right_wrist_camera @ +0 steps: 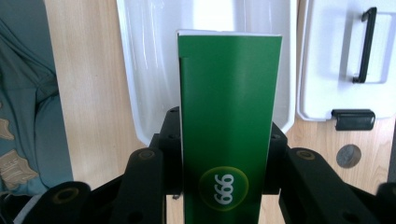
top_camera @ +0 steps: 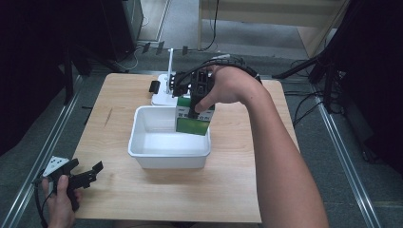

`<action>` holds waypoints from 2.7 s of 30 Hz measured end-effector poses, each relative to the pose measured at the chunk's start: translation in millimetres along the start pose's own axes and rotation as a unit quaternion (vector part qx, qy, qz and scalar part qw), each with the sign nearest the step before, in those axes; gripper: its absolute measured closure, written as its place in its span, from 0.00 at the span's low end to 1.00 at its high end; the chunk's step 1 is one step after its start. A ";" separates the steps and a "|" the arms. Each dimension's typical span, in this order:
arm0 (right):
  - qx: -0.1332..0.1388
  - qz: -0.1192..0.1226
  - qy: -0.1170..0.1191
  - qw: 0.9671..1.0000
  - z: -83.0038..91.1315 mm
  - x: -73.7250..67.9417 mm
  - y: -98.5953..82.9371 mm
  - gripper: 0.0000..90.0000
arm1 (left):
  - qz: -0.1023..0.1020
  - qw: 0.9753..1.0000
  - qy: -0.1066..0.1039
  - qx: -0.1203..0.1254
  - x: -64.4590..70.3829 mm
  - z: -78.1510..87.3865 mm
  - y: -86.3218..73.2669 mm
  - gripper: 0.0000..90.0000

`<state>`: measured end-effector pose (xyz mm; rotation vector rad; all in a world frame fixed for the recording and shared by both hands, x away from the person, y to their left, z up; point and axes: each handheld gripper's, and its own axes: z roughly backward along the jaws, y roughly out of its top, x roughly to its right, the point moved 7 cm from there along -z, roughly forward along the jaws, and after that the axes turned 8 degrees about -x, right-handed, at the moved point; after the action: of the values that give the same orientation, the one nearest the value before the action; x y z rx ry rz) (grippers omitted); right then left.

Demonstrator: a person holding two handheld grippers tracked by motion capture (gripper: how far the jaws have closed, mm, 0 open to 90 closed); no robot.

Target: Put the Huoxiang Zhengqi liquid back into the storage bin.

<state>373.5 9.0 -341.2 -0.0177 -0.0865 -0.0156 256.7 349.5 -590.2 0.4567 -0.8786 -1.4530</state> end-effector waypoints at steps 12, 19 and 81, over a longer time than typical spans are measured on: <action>-0.014 0.026 -0.021 0.999 -26.7 6.6 2.8 0.71 | -0.001 1.000 0.000 0.001 -0.1 -0.2 0.2 0.00; -0.029 0.035 -0.024 0.999 -42.3 8.1 4.0 0.71 | 0.000 1.000 -0.001 0.000 0.0 -0.1 0.0 0.00; -0.003 0.007 -0.003 1.000 -107.2 13.2 16.2 0.60 | -0.001 1.000 -0.001 0.000 0.1 -0.3 0.2 0.00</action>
<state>396.1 23.0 -447.2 -0.0236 -0.0930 -0.0027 257.1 349.3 -590.1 0.4566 -0.8788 -1.4554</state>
